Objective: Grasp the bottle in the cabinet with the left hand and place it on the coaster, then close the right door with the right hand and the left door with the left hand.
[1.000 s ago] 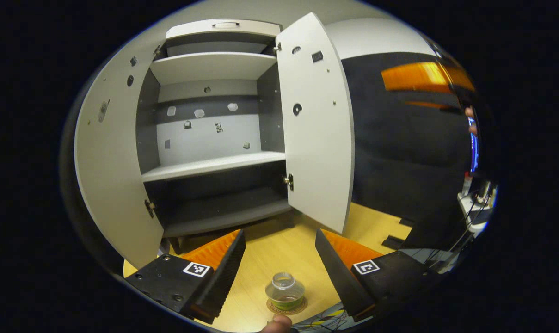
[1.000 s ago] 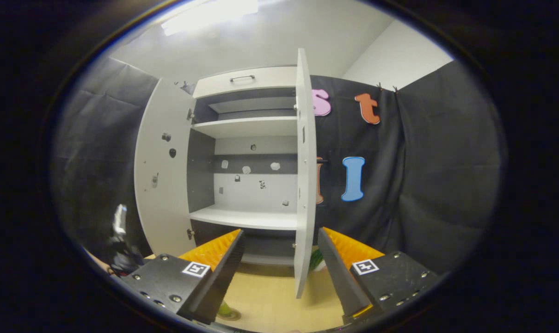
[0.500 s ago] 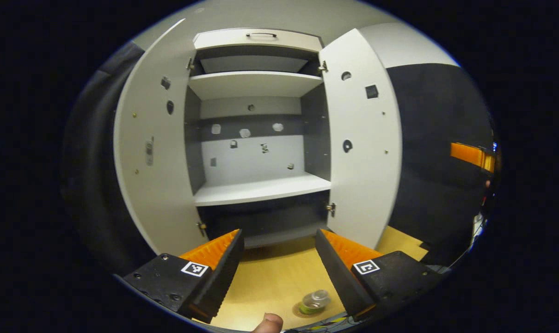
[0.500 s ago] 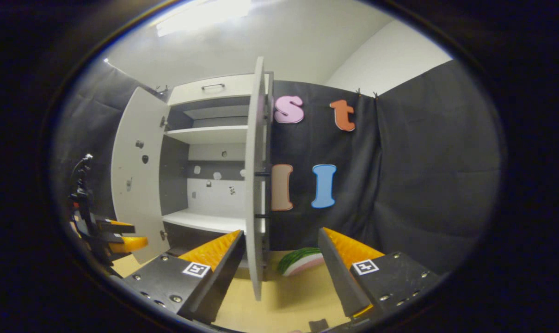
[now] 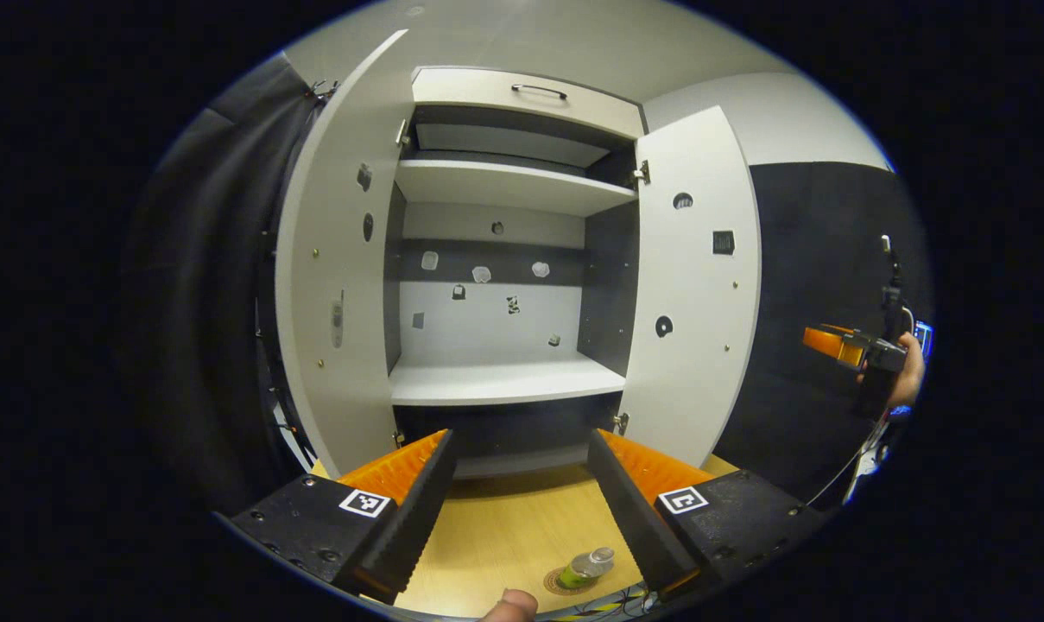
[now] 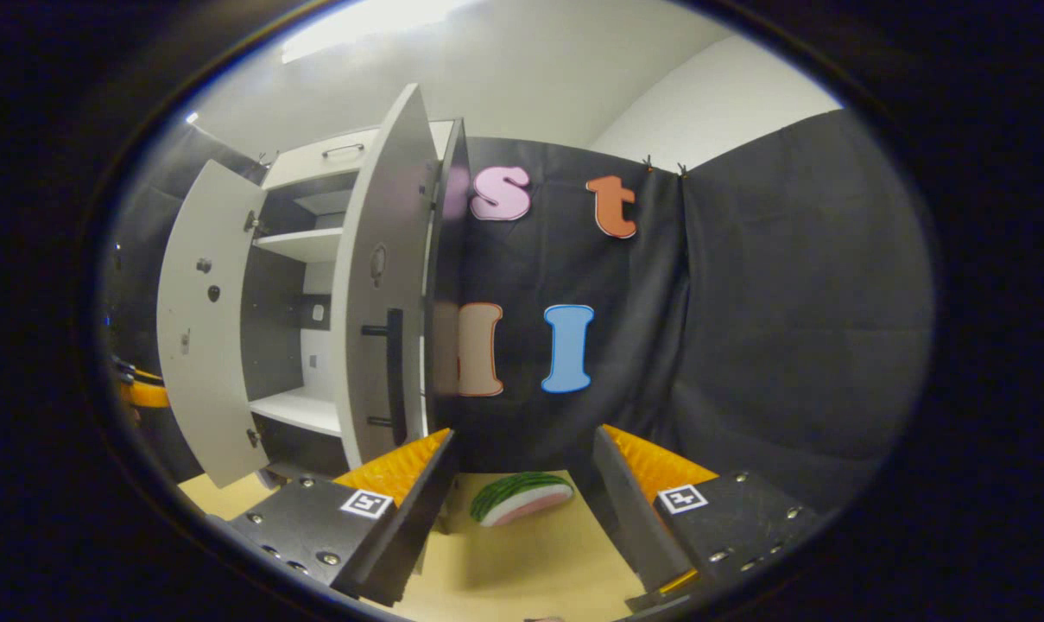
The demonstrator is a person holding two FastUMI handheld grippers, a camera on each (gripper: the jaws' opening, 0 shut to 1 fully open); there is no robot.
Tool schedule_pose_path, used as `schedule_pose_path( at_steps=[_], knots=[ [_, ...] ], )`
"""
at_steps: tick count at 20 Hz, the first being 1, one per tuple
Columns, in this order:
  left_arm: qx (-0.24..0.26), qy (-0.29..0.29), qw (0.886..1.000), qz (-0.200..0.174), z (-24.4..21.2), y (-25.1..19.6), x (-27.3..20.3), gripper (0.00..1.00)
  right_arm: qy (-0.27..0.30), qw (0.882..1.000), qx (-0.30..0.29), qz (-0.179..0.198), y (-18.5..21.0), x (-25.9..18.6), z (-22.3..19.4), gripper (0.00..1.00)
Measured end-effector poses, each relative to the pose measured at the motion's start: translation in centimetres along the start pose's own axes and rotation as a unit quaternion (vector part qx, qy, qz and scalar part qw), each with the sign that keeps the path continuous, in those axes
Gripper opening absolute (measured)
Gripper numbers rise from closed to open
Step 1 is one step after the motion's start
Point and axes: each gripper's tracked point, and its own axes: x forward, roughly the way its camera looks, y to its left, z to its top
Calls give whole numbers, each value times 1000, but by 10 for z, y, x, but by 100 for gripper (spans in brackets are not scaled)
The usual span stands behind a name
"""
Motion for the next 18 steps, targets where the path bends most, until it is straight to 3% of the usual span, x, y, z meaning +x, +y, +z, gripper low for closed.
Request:
schedule_pose_path(
  at_steps=[5,9,14,15,16,17,18],
  knots=[
    [4,-23,999,32,30,33,-16,96,1,1000,24,0,-5,54,18,96],
    [13,-15,999,43,18,47,-17,93,-7,999,32,-4,3,99,35,96],
    [26,6,999,46,-2,50,-19,93,1,999,31,44,55,122,31,96],
    [26,9,999,38,-6,46,-19,93,21,998,19,61,74,124,18,96],
    [26,12,999,34,-7,43,-19,94,42,998,-12,53,77,126,5,96],
    [24,13,999,31,-7,42,-20,94,47,997,-43,53,85,120,1,83],
    [24,13,999,26,-5,38,-21,94,44,995,-65,54,90,118,-1,81]
  ],
)
